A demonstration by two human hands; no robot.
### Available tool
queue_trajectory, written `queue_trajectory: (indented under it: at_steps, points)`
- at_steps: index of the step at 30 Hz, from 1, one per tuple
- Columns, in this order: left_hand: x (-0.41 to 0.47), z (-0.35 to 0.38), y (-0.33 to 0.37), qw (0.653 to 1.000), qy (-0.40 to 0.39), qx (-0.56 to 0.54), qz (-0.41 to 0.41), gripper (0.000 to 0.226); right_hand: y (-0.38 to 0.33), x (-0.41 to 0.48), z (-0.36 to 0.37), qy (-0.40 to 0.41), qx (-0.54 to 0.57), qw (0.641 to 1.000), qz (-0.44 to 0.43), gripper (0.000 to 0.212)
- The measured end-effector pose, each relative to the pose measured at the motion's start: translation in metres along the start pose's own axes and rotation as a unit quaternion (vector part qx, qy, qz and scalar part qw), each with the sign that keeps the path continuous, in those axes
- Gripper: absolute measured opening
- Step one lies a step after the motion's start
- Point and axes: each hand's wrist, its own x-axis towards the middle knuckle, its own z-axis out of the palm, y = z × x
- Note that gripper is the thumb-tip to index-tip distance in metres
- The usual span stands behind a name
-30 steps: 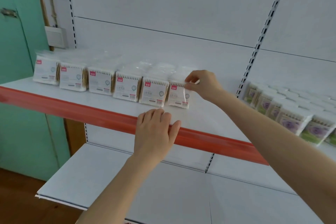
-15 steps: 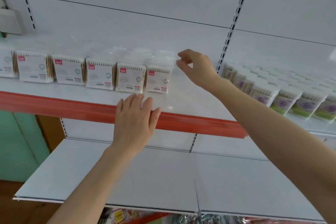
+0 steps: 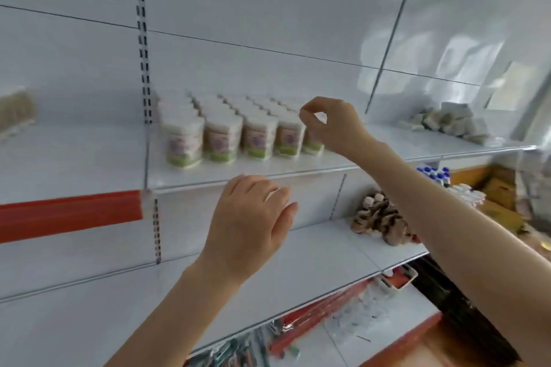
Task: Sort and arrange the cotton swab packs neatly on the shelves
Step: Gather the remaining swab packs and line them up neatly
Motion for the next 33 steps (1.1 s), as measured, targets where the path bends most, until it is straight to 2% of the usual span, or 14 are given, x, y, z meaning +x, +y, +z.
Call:
queue_trajectory:
  at_steps: [6,13,19,26,30,33]
  points:
    - [0.04,0.107,0.112,0.993,-0.059,-0.098,0.018,0.03,0.172,-0.05,-0.089,0.01,-0.048,0.994,0.097,0.022]
    - [0.097,0.212,0.2,0.978,-0.107,-0.172,0.043,0.031,0.316,-0.089,-0.154,0.022,-0.095,0.976,0.196,0.022]
    - [0.149,0.326,0.242,0.972,-0.158,-0.17,0.048,0.038,0.43,-0.077,-0.178,0.046,-0.1,0.967,0.228,0.022]
    - [0.238,0.465,0.29,0.97,-0.186,-0.147,0.048,0.045,0.557,-0.01,-0.223,0.061,-0.115,0.964,0.232,0.027]
    - [0.272,0.531,0.318,0.967,-0.215,-0.124,0.057,0.039,0.624,0.017,-0.242,0.08,-0.084,0.964,0.237,0.028]
    - [0.284,0.568,0.33,0.964,-0.252,-0.083,0.023,0.043,0.674,0.035,-0.247,0.066,-0.075,0.965,0.242,0.03]
